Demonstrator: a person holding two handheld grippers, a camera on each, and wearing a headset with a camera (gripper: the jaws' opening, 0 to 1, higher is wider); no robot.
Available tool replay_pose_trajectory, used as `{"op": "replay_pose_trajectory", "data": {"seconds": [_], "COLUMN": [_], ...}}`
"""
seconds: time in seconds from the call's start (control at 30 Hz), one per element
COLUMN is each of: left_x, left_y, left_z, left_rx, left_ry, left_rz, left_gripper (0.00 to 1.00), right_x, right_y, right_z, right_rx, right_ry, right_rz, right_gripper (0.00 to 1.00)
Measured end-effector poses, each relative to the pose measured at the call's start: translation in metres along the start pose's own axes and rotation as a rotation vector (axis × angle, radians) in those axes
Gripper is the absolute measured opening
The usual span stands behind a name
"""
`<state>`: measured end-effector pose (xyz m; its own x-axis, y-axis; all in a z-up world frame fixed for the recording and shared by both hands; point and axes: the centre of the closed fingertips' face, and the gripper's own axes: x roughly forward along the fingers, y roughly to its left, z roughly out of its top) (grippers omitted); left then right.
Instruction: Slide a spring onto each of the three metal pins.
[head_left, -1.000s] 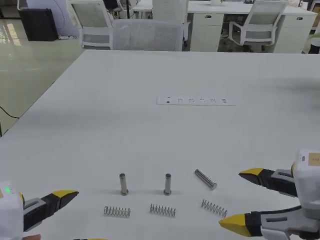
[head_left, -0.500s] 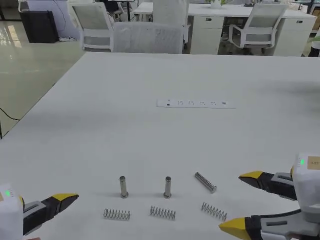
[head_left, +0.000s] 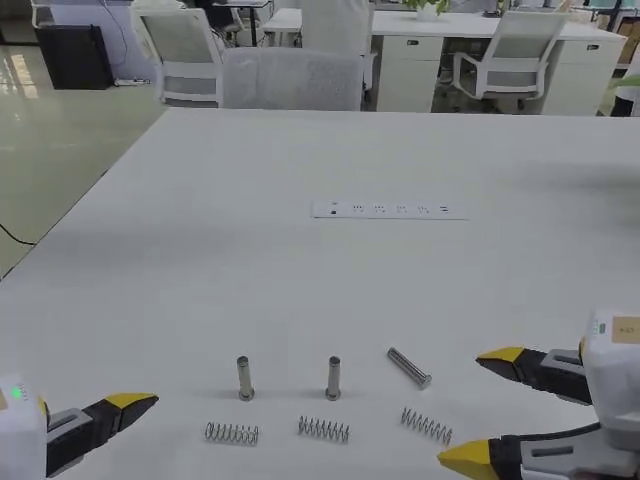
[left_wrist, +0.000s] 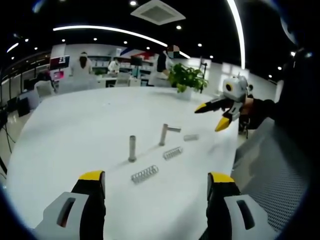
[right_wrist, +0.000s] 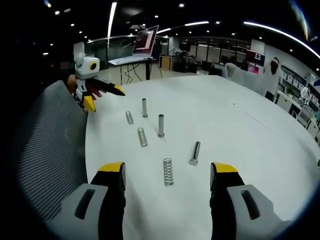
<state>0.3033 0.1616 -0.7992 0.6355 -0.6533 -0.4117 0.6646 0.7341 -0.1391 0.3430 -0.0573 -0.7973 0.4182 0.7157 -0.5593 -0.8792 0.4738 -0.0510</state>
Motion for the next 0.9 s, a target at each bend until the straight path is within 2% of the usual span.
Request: {"op": "replay_pose_trajectory", "data": {"seconds": [0.9], "left_x": [-0.0038], "left_y": [0.0025], "left_z": [0.0020], "left_rx": [0.000], "left_ry": [-0.001], "left_rz": [0.022], "left_gripper": [0.80], "right_x": [-0.0004], "right_y": [-0.0070], "right_z": [0.0021], "right_rx": [0.008], "right_ry": [-0.014], "right_rz": [-0.009], "right_gripper": [0.66]}}
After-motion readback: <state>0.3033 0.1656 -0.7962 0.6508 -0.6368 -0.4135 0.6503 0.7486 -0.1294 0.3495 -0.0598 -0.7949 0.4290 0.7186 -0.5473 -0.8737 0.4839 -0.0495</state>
